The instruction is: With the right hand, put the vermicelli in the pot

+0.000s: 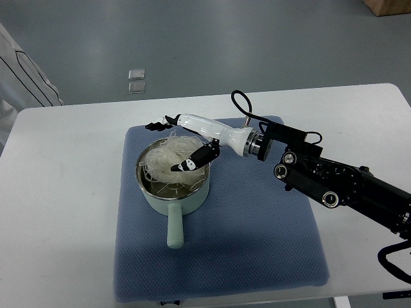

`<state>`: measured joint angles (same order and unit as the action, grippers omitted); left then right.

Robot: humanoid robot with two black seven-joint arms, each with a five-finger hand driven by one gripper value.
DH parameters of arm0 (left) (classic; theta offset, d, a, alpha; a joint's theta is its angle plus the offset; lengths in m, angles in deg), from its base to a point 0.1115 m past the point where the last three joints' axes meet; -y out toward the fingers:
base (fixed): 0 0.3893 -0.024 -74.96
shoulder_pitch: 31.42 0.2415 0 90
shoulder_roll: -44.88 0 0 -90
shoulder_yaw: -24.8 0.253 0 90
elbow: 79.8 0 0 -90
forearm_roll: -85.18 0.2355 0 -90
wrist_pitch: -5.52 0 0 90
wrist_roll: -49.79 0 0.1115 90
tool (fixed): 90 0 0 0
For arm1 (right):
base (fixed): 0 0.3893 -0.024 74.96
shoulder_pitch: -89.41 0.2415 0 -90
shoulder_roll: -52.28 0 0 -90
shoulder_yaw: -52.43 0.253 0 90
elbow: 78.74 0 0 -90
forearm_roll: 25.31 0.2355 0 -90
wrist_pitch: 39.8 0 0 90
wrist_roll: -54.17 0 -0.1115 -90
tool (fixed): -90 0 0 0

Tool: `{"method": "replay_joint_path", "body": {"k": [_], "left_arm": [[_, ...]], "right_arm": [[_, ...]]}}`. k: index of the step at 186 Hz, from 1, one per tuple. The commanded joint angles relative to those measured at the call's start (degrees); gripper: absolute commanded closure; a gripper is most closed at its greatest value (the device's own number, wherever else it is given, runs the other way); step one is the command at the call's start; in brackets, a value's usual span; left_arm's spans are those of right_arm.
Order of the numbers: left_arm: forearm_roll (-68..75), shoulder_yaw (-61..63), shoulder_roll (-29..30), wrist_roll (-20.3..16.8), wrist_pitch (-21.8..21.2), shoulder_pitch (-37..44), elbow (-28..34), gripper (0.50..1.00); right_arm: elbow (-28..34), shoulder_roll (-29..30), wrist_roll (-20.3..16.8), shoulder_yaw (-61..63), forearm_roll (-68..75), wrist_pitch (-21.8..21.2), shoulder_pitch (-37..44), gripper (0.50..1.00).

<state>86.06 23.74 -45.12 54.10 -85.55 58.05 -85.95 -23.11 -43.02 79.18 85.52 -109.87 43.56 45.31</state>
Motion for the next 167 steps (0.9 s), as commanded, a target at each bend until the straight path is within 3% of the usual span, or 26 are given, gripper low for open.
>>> {"method": "replay_joint_path", "body": {"k": [1,49,77,167], "left_arm": [[0.0,0.0,0.0,0.0,0.02,0.0,0.0,0.5],[0.0,0.0,0.0,0.0,-0.07,0.0,0.0,0.5],[0.0,0.09,0.0,0.0,0.02,0.0,0.0,0.5],[0.0,-0.18,0.0,0.0,0.02,0.0,0.0,0.5]], "right_arm": [[0.27,-0.59,0.22,0.39,0.45,-0.04,0.33,0.601],[0.44,-0.94,0.48,4.88,1.15,-0.13,1.12,0.589],[-0.61,-0.33,0.04,8.48,8.8,-0.48,0.33,0.589],[-15.81,-0.85,0.39,9.71,42.37,2.86,-1.08,0.589]]}}
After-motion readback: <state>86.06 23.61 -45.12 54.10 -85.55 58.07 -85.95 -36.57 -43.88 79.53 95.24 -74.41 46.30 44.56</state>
